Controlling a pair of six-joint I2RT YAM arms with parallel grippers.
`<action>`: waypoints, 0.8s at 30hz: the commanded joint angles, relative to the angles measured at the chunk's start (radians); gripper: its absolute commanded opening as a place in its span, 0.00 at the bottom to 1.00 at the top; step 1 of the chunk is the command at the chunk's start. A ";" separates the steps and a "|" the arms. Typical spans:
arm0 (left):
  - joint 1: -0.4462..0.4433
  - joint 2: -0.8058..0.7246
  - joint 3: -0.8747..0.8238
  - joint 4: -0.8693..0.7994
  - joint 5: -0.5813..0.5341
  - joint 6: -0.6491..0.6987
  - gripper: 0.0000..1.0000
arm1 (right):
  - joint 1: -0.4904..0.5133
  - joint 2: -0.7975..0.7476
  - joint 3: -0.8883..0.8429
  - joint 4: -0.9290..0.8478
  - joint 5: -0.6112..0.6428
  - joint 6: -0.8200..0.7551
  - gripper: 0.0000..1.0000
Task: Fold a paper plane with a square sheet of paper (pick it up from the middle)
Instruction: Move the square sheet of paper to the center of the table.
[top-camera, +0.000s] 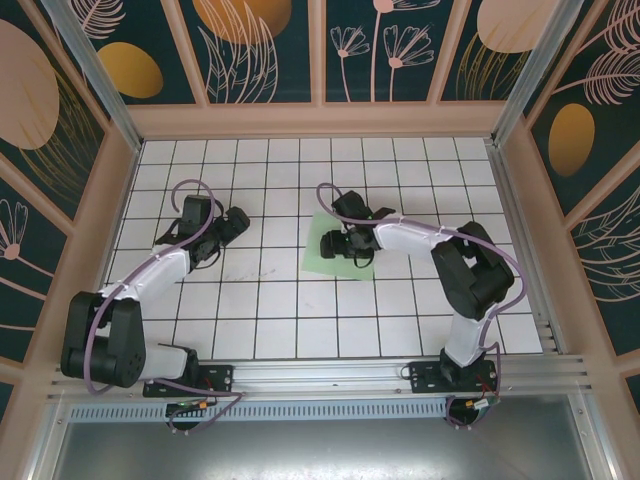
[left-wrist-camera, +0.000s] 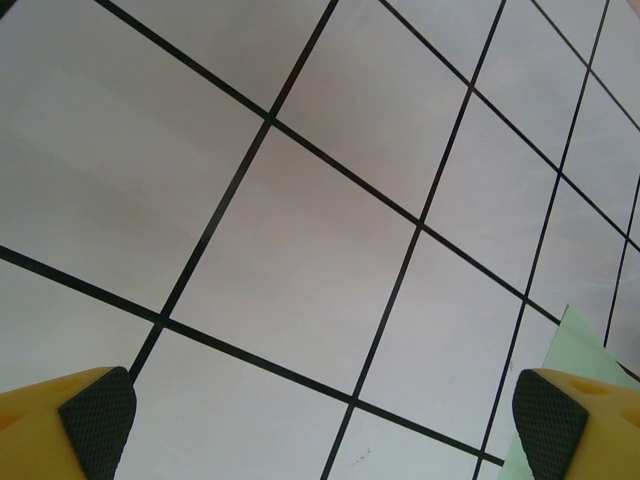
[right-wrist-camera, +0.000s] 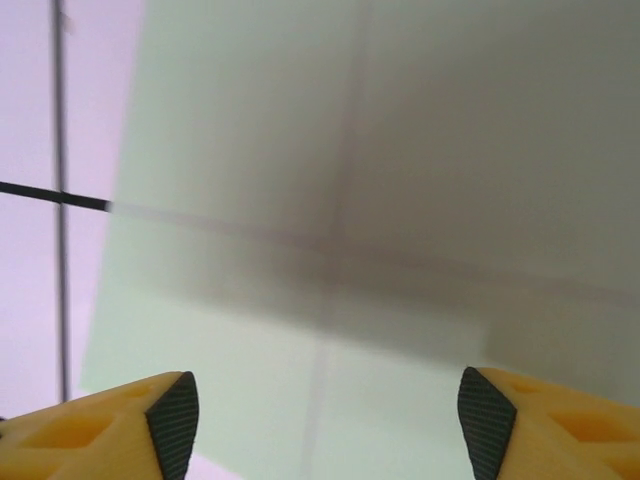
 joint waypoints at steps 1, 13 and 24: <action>0.007 0.018 -0.018 0.044 0.030 -0.003 0.98 | 0.022 0.048 0.123 -0.081 0.083 -0.006 0.76; 0.007 0.110 0.003 0.080 0.090 -0.012 0.98 | 0.045 0.168 0.230 -0.108 0.329 0.291 0.91; 0.006 0.120 0.008 0.060 0.083 0.006 0.98 | 0.108 0.319 0.369 -0.072 0.148 0.162 0.67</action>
